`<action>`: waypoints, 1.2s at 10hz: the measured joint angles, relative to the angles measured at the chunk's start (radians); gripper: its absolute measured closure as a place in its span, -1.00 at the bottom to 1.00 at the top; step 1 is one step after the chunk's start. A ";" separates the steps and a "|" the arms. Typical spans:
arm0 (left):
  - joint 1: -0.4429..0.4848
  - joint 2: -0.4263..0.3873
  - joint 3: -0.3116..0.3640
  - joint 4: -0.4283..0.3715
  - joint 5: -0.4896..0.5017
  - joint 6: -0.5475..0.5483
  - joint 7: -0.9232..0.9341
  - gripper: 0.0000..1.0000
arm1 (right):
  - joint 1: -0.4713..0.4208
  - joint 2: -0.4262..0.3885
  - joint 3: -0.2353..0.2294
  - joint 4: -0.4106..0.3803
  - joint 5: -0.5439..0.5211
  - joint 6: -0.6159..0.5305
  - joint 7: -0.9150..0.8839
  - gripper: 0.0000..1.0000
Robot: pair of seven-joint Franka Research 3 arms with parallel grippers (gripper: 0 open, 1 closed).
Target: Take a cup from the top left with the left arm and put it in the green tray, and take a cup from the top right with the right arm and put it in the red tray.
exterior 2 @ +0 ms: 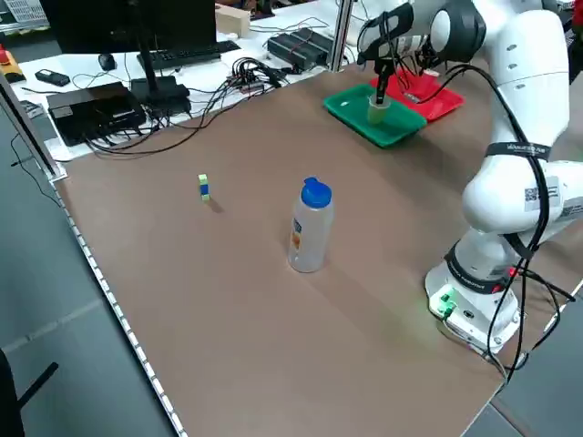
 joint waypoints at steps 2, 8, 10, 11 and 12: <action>0.002 0.000 0.006 0.007 0.000 0.011 0.002 0.36 | 0.007 0.000 0.001 0.001 0.000 0.000 0.000 0.72; 0.036 -0.205 0.036 0.085 0.075 -0.245 0.021 -1.00 | 0.015 -0.017 -0.012 0.079 -0.040 -0.052 -0.001 -1.00; 0.130 -0.314 0.036 0.085 0.086 -0.405 0.145 -1.00 | -0.006 -0.037 -0.099 0.178 -0.067 -0.157 -0.001 -1.00; 0.183 -0.363 0.035 0.082 0.086 -0.475 0.229 -1.00 | -0.027 -0.044 -0.166 0.234 -0.069 -0.197 -0.006 -1.00; 0.229 -0.409 0.035 0.069 0.085 -0.528 0.334 -1.00 | -0.054 -0.055 -0.231 0.276 -0.072 -0.211 -0.018 -1.00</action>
